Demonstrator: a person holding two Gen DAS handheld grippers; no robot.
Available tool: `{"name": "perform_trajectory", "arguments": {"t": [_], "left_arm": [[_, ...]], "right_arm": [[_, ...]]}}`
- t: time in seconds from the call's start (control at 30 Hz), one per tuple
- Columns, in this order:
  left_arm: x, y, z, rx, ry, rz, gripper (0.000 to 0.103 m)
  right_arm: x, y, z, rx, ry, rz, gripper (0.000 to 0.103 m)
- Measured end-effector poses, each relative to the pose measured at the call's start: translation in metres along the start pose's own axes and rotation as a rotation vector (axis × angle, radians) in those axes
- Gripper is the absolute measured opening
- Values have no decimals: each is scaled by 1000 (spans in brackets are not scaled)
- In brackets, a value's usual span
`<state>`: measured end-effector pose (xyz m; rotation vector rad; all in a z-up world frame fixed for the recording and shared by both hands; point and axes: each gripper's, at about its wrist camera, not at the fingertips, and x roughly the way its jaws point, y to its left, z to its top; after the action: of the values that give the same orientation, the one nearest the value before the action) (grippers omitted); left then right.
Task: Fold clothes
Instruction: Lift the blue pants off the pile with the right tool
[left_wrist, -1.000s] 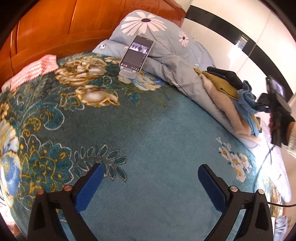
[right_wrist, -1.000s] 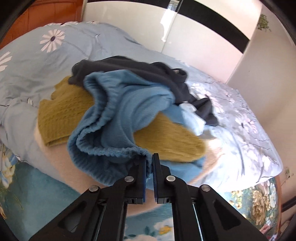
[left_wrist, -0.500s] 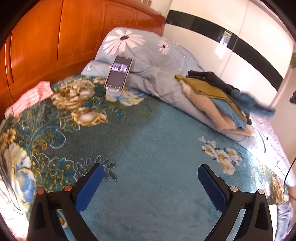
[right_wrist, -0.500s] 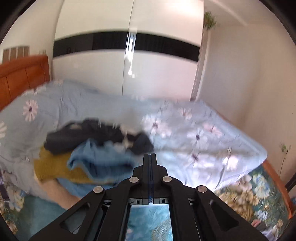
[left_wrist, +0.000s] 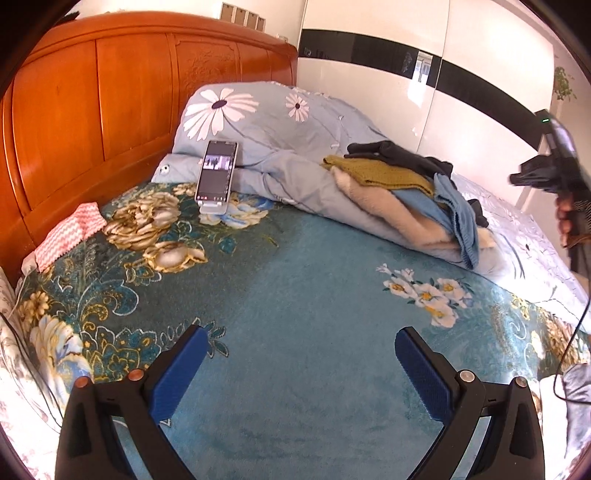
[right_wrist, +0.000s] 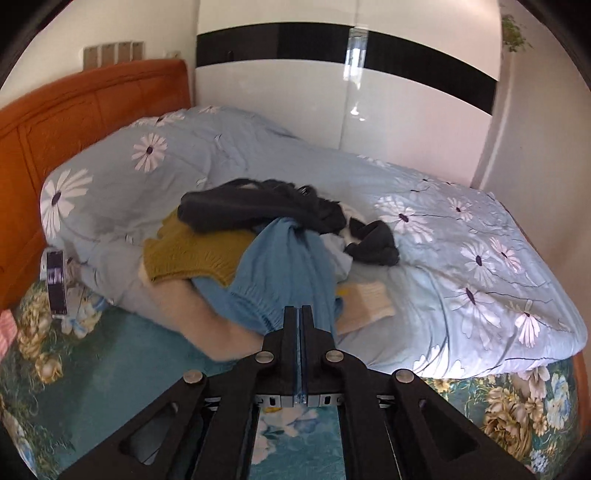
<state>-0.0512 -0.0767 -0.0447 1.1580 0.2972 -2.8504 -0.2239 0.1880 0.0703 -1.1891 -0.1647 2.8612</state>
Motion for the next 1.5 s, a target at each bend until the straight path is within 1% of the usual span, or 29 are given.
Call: {"name": "perform_trajectory", "arguments": {"t": [0.03, 0.07, 0.1, 0.17, 0.27, 0.4, 0.47, 0.63, 0.67, 0.7, 0.73, 0.77, 0.8, 0.87, 0.97, 1.03, 1.13, 1.23, 1.5], "left_arm": [[5, 1, -1, -7, 10, -1, 103], [9, 2, -2, -15, 21, -2, 103], [13, 2, -3, -21, 28, -4, 103], [23, 4, -5, -32, 48, -8, 103], [36, 7, -8, -43, 77, -13, 103], [51, 15, -13, -66, 106, -14, 103], [58, 21, -14, -82, 120, -13, 103], [68, 33, -17, -113, 146, -7, 103], [69, 35, -17, -116, 149, -6, 103], [70, 37, -17, -119, 151, -5, 103], [71, 38, -17, -122, 153, -3, 103], [71, 39, -16, -128, 154, -4, 103], [71, 39, -16, -126, 155, -3, 103], [70, 39, -16, -119, 156, -3, 103], [65, 38, -16, -87, 148, 11, 103], [62, 36, -16, -72, 151, 19, 103], [55, 34, -14, -56, 140, 31, 103], [44, 29, -9, -34, 115, 37, 103], [16, 11, 1, 23, 62, 31, 103]], "right_arm": [[14, 8, -2, -34, 19, 0, 15], [27, 16, -4, -59, 34, -4, 45], [38, 23, -7, -74, 46, -7, 64], [59, 34, -14, -105, 77, -24, 65], [93, 48, -22, -157, 126, -71, 65], [129, 59, -20, -197, 140, -170, 65], [145, 63, -16, -221, 150, -249, 65], [171, 57, -7, -265, 183, -428, 63], [176, 56, -6, -274, 189, -463, 50], [178, 51, -4, -273, 202, -480, 28], [179, 46, -2, -269, 218, -491, 17], [180, 40, 1, -266, 233, -501, 10], [181, 35, 3, -262, 248, -512, 10], [171, 21, 12, -219, 211, -552, 9], [143, -2, 37, -129, 110, -589, 8], [123, -10, 54, -129, 42, -611, 8], [89, -20, 76, -171, -57, -647, 7], [62, -42, 91, -113, -94, -648, 7], [-17, -100, 107, -27, -200, -698, 7]]}}
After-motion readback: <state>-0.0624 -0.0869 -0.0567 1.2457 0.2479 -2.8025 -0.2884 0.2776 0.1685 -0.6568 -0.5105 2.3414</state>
